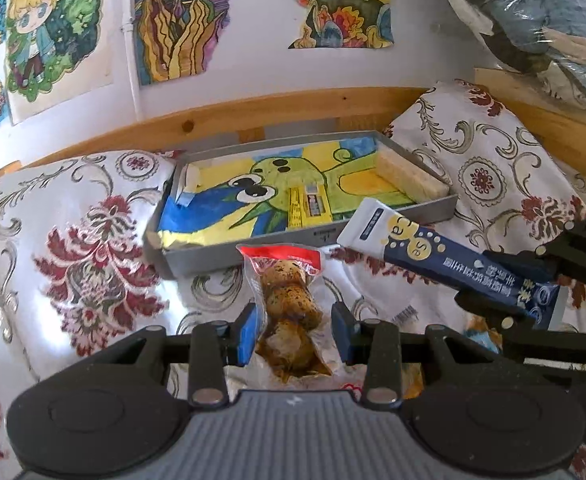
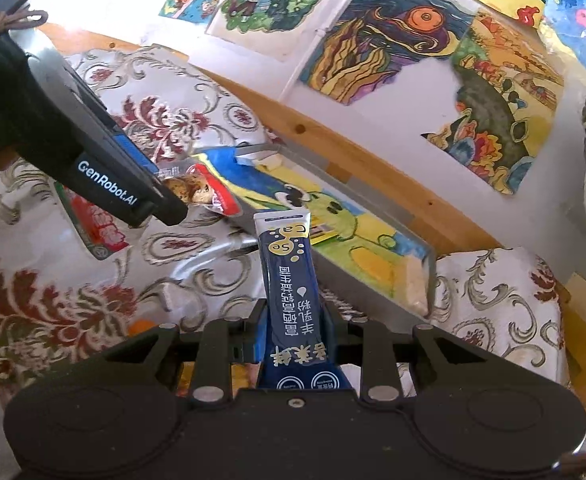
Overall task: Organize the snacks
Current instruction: 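Carry blue packet with right tool while left tool carries red-topped bag to tray, then lower blue packet into tray, open right tool while left tool releases red-topped bag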
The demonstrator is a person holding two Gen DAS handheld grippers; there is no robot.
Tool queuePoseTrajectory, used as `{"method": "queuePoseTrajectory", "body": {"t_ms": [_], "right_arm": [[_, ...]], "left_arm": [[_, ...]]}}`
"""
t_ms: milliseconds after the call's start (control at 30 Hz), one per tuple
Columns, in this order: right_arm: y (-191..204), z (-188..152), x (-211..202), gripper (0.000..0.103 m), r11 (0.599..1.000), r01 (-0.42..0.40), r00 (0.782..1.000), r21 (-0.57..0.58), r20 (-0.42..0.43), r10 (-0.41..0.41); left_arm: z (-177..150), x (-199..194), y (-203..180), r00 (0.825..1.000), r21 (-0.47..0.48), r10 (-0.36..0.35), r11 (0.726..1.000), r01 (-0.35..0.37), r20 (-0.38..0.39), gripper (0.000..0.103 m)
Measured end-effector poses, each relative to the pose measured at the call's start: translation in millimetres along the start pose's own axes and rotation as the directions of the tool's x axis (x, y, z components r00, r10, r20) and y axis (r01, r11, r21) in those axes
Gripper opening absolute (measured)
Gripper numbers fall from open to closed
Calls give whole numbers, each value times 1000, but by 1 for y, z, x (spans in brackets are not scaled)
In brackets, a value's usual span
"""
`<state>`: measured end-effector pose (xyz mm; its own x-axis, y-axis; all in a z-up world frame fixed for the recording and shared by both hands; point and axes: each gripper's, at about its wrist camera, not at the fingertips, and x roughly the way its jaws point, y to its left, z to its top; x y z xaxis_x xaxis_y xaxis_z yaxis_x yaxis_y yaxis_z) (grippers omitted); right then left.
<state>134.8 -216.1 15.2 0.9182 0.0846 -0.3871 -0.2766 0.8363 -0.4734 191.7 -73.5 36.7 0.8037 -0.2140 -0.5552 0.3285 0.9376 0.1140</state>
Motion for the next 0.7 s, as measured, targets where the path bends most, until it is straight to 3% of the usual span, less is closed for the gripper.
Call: {"method": "queuePoseTrajectory", "body": {"t_ms": [367, 533, 700], "right_arm": [[-70, 32, 69, 29, 998, 26, 1000, 56, 11, -26], [-101, 52, 119, 29, 992, 15, 999, 124, -33, -11], [-115, 58, 160, 29, 983, 8, 998, 185, -59, 3]], "left_arm": [[65, 59, 8, 996, -6, -20, 1000, 20, 83, 42], [95, 98, 19, 994, -14, 24, 1000, -23, 110, 42], [106, 135, 31, 994, -62, 72, 996, -68, 76, 42]]}}
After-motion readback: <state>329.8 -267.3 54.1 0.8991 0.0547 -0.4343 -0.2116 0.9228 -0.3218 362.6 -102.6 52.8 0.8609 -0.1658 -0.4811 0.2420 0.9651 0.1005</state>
